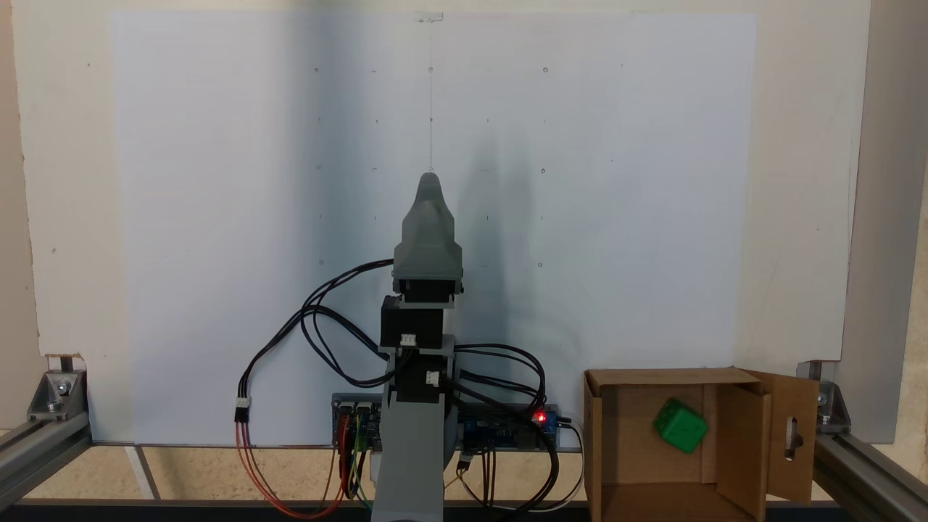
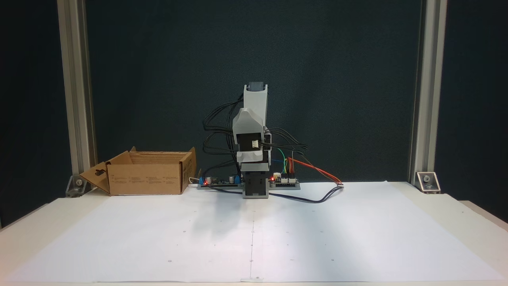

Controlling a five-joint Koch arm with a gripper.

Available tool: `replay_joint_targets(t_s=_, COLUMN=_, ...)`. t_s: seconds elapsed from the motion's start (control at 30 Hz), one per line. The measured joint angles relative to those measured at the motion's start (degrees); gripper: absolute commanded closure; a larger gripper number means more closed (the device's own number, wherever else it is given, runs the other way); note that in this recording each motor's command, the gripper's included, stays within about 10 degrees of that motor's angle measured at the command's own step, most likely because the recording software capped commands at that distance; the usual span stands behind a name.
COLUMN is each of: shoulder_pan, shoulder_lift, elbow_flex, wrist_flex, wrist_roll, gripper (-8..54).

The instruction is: Grasp a green dice and put it in the bin.

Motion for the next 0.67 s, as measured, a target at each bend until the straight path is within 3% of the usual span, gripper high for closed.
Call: replay_joint_targets(t_s=0.67, shoulder_pan=-0.2, shoulder_lift=0.0, elbow_flex=0.1, wrist_flex=-1.2, wrist_roll=0.0, gripper=1.1)
